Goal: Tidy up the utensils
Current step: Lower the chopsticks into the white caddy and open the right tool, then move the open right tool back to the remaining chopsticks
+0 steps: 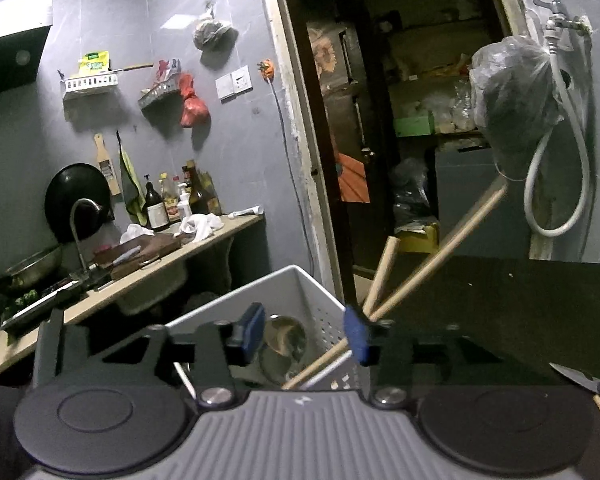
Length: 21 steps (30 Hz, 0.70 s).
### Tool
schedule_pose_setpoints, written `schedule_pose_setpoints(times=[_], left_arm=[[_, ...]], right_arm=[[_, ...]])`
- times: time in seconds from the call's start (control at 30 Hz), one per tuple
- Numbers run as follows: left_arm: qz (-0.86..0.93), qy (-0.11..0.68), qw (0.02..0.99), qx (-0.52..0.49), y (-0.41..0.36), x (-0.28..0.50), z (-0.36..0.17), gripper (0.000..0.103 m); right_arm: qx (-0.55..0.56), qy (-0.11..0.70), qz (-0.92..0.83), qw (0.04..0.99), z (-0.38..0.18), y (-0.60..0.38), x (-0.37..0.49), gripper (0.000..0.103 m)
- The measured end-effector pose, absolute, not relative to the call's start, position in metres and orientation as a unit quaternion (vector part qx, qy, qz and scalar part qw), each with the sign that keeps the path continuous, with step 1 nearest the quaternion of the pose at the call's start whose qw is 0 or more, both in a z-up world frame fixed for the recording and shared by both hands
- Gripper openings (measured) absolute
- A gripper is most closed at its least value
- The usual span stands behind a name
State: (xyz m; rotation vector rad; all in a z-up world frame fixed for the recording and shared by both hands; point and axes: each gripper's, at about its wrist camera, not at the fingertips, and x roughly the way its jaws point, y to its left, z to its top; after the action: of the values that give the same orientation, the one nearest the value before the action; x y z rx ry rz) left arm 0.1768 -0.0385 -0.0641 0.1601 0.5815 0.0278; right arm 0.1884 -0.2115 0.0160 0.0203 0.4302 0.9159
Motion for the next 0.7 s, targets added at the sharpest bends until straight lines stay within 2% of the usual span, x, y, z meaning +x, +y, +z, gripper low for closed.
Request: schedule_pose_setpoints(times=[0.17, 0.23, 0.3, 0.4, 0.47, 0.7], left_arm=[[0.014, 0.286, 0.955, 0.079, -0.037, 0.175, -0.064, 0.084], [0.015, 0.286, 0.955, 0.079, -0.037, 0.174, -0.064, 0.084], [0.015, 0.286, 0.955, 0.079, -0.037, 0.174, -0.064, 0.084], [0.016, 0.286, 0.955, 0.081, -0.038, 0.174, -0.063, 0.084], [0.016, 0.286, 0.954, 0.083, -0.039, 0.175, -0.064, 0.084], [0.018, 0.288, 0.954, 0.086, -0.040, 0.174, -0.063, 0.084]], right_arm=[[0.020, 0.210, 0.424, 0.881, 0.019, -0.224, 0.185, 0.062], [0.024, 0.211, 0.413, 0.886, 0.022, -0.235, 0.182, 0.070], [0.026, 0.210, 0.388, 0.897, 0.023, -0.249, 0.179, 0.087], [0.035, 0.222, 0.333, 0.916, 0.019, -0.277, 0.177, 0.099], [0.043, 0.240, 0.285, 0.927, 0.012, -0.298, 0.179, 0.102], [0.002, 0.313, 0.111, 0.943, -0.027, -0.345, 0.207, 0.102]])
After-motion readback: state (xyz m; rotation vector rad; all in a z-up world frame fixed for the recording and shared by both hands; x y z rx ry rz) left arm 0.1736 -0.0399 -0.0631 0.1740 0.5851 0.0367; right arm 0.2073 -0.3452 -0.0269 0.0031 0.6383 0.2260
